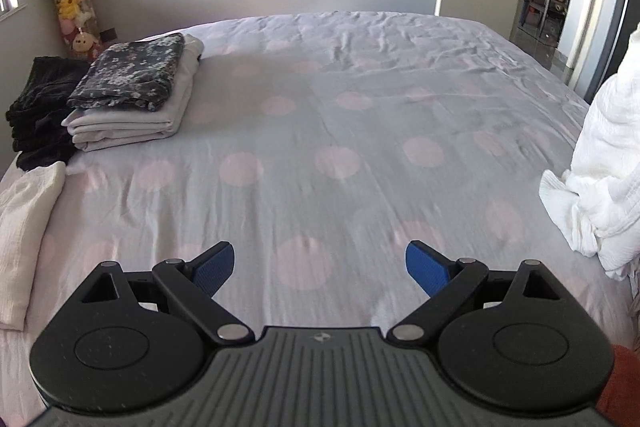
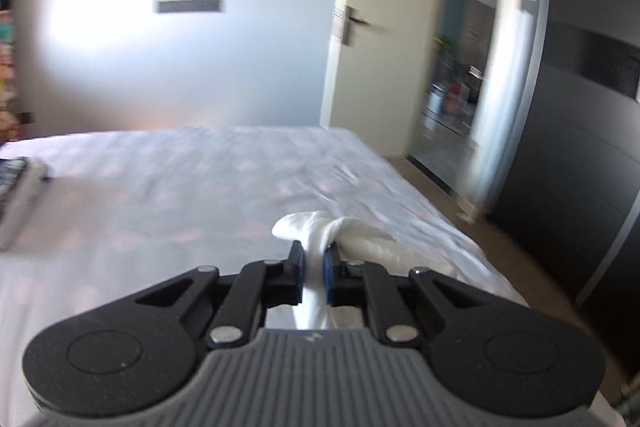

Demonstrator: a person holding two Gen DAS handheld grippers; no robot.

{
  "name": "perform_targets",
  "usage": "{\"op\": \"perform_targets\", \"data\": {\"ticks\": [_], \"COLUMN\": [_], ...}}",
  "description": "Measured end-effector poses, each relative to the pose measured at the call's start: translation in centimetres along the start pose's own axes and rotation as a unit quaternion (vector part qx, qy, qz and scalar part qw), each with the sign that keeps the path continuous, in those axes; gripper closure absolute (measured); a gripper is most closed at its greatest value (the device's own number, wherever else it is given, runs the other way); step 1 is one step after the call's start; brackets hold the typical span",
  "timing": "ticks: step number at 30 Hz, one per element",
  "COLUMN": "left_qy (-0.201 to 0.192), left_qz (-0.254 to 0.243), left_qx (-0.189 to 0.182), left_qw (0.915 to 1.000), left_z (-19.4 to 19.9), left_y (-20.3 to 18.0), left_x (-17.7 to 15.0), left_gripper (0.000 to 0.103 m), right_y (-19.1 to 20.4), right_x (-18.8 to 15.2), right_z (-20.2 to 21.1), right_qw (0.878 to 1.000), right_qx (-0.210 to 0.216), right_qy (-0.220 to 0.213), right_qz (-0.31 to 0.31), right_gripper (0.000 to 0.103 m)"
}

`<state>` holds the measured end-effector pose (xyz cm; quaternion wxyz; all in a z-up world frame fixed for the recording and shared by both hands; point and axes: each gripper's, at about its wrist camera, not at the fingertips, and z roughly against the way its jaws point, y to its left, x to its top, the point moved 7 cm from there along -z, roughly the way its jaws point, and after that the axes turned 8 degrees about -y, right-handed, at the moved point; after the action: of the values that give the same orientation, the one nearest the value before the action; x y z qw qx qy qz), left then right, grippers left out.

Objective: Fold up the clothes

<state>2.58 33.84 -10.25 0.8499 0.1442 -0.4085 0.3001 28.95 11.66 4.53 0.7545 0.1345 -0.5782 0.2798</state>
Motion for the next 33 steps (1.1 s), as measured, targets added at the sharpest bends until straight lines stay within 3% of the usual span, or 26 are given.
{"op": "perform_targets", "data": {"ticks": [3,8,13,17,21,22,24,30,33], "left_qy": [-0.014,-0.028,-0.023,-0.017,-0.012,-0.009,-0.003,0.021,0.039], "left_qz": [0.035,0.076,0.112,0.117,0.119,0.120,0.120,0.092,0.064], "left_qx": [0.021,0.059,0.101,0.129,0.131,0.124,0.111,0.072,0.069], "left_qw": [0.9991,0.9949,0.9883,0.9845,0.9842,0.9849,0.9865,0.9929,0.9948], "left_z": [0.6,1.4,2.1,2.5,2.7,2.5,2.1,0.0,-1.5], "left_y": [3.5,9.0,14.3,17.4,18.5,18.4,18.1,15.8,14.5], "left_x": [0.8,1.3,1.0,0.7,0.6,0.6,0.6,0.6,0.2], "left_gripper": [0.000,0.000,0.000,0.000,0.000,0.000,0.000,0.000,0.000], "right_y": [7.2,17.7,26.8,32.1,34.1,33.9,32.9,27.1,23.1], "right_x": [3.4,5.1,2.3,-2.2,-7.4,-8.1,-8.9,-9.5,-11.7], "right_z": [1.4,2.8,3.4,3.9,2.4,2.0,1.3,-0.5,-2.0], "right_qw": [0.997,0.982,0.956,0.936,0.927,0.928,0.931,0.945,0.949], "right_qx": [0.071,0.183,0.294,0.345,0.348,0.343,0.331,0.287,0.253], "right_qy": [-0.033,-0.033,0.009,0.068,0.137,0.146,0.153,0.159,0.188], "right_qz": [0.021,0.016,0.001,-0.004,0.008,0.010,0.011,0.005,-0.004], "right_gripper": [0.092,0.095,0.095,0.094,0.088,0.069,0.046,0.042,0.042]}}
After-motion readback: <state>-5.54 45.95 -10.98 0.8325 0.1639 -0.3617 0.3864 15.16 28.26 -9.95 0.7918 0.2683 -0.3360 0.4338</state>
